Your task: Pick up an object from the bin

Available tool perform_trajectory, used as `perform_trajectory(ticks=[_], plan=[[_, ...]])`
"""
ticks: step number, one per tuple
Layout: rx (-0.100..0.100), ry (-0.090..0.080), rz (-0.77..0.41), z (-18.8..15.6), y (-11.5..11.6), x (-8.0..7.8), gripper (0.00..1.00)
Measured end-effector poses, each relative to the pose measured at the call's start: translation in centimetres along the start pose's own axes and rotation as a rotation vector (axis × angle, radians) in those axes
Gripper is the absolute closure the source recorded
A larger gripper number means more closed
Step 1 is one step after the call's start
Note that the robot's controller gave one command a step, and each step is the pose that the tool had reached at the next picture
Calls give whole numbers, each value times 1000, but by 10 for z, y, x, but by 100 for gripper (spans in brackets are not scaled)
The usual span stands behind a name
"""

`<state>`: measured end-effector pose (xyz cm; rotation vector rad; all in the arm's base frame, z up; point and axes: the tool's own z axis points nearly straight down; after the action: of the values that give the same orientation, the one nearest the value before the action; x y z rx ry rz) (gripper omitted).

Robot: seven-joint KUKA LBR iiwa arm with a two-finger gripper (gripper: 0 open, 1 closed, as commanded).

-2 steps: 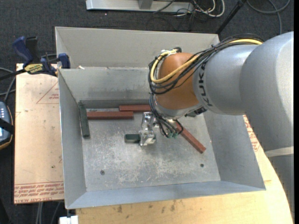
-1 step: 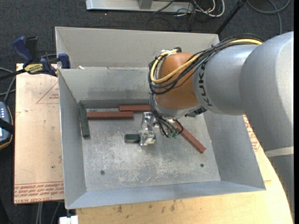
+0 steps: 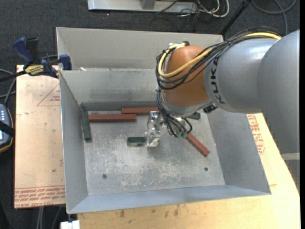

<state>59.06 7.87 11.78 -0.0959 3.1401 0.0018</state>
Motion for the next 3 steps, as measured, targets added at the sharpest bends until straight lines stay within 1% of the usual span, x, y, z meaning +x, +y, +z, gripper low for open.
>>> perform_trajectory(ticks=[1,2,3], plan=[[2,-9,-47,-3,43,23,100],[-2,-2,-100,40,56,30,0],[-2,-3,-99,40,56,30,0]])
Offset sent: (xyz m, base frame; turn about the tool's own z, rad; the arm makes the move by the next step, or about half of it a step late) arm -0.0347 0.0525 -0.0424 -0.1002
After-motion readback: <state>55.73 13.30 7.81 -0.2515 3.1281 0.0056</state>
